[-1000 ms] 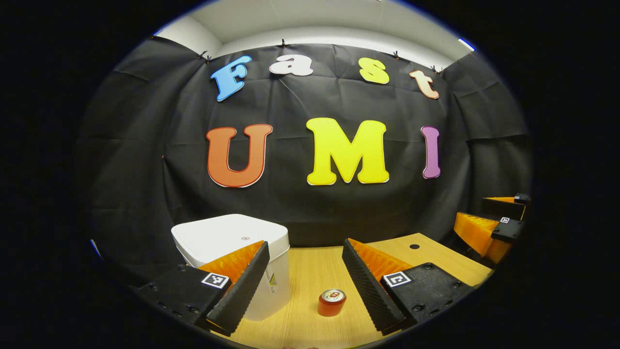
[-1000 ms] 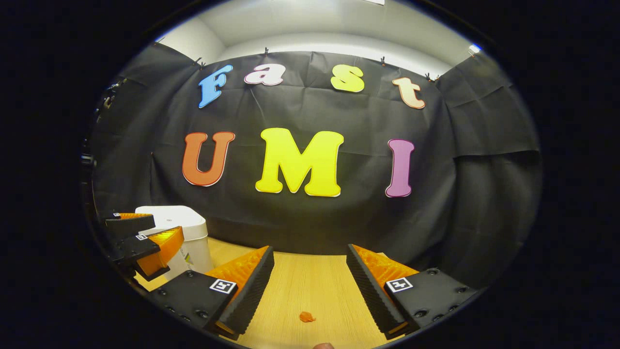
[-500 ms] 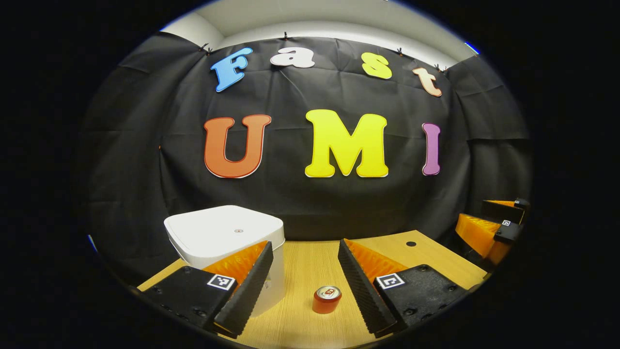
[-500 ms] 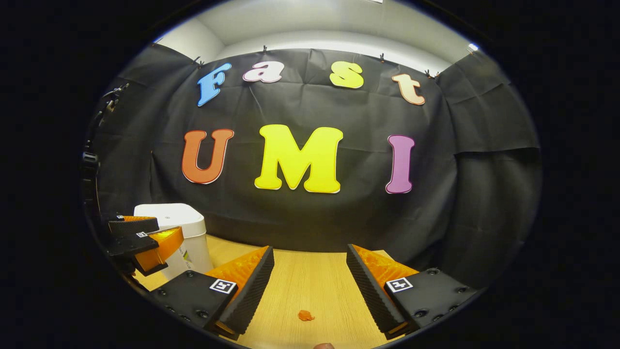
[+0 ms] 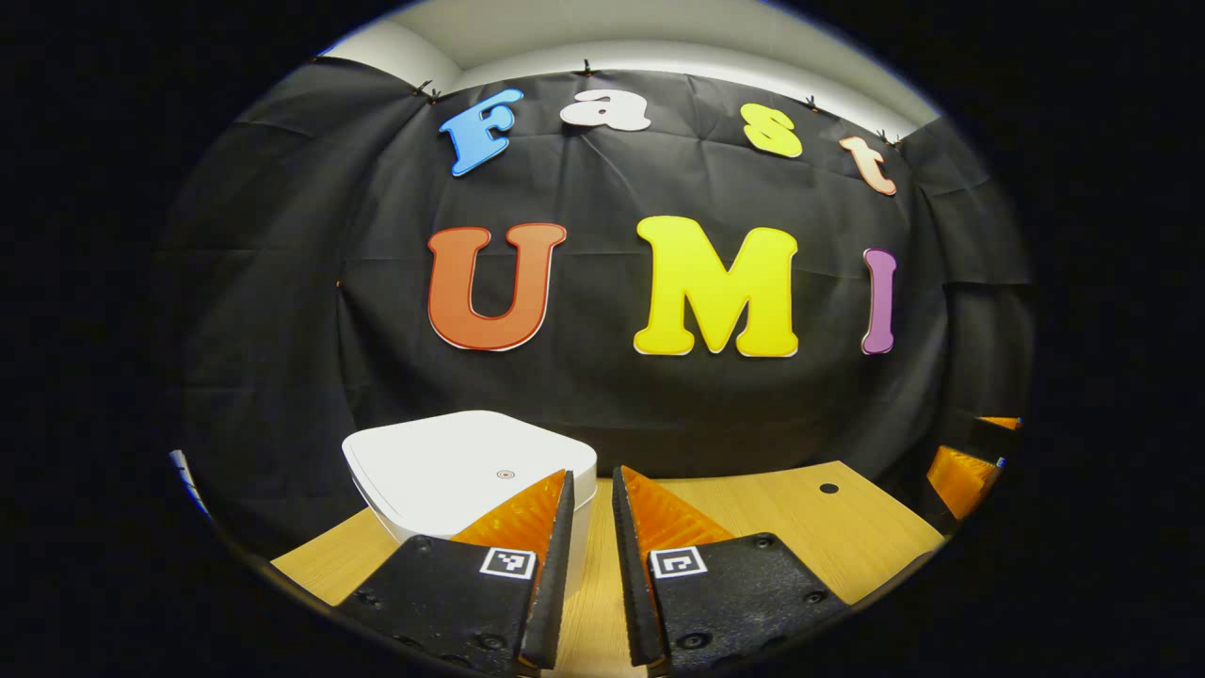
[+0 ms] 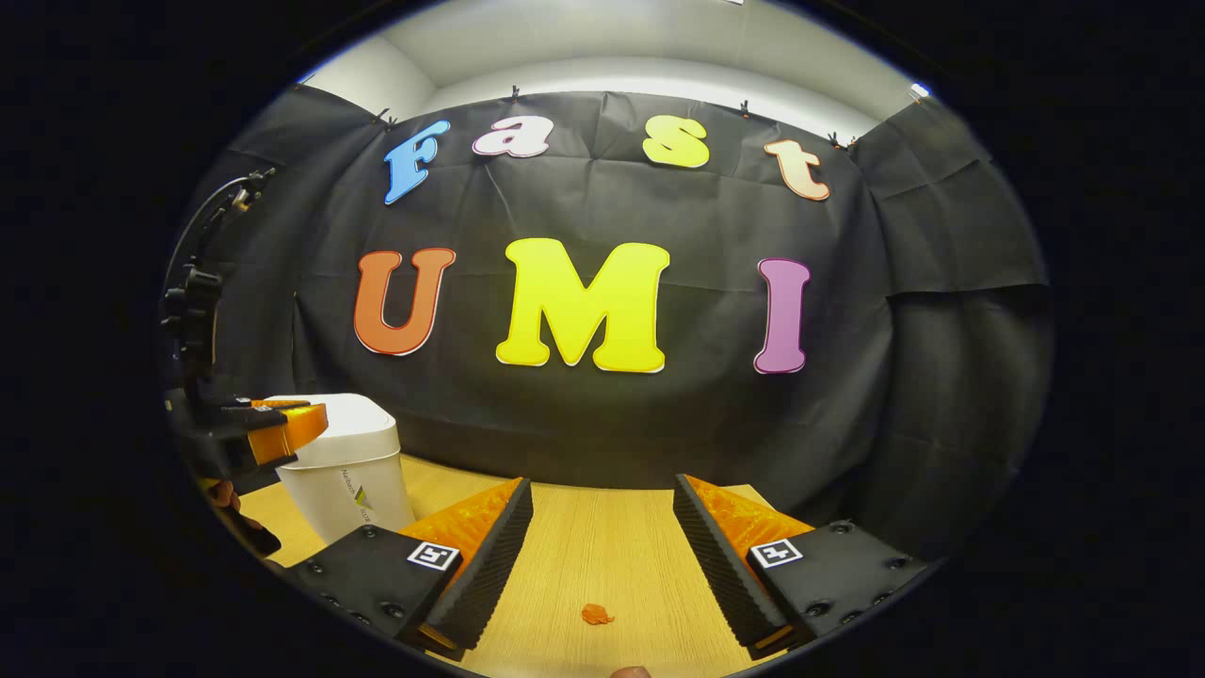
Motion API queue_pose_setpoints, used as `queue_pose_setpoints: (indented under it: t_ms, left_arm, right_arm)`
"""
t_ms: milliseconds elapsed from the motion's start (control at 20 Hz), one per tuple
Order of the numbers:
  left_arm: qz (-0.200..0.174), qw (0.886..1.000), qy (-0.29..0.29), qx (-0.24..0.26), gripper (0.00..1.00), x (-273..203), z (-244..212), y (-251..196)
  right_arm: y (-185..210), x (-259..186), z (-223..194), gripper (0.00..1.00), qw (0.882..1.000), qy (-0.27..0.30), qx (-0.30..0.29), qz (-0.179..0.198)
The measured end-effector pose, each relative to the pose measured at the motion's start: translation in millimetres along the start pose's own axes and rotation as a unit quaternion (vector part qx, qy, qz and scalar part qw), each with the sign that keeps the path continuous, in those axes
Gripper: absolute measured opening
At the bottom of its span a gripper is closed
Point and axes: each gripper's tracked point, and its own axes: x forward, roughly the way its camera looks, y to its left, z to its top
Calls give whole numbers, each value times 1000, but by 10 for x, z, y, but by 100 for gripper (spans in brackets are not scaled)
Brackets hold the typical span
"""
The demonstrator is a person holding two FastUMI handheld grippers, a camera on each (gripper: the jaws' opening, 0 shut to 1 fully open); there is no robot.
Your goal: Press the lid of the desktop garbage bin to open it, pick up the crumpled paper on the desktop and throw it into the bin, then pick up the pop can on the desktop and drop it into the bin, and finally close the garbage bin lid.
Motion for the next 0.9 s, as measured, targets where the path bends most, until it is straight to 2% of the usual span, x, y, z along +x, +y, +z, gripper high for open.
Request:
queue_pose_setpoints:
  t_ms: [50,100,150,450,650,900]
  left_arm:
    - [10,1000,0,-1,33,71,26,71]
    - [20,1000,-1,-1,23,135,60,161]
    - [30,1000,0,-2,18,202,87,245]
    - [56,997,49,-1,4,506,-67,545]
    - [55,994,90,11,3,570,-265,627]
    - [59,991,97,66,3,575,-317,628]
  right_arm:
    - [-4,10,2,96,1000,0,0,-1]
    - [-13,9,13,96,1000,0,0,-2]
    - [-21,17,2,96,1000,0,0,-4]
    - [-42,30,-14,96,1000,4,-3,-9]
    - [-24,39,-20,96,1000,5,-6,-9]
    - [41,56,-66,96,1000,11,-1,-1]
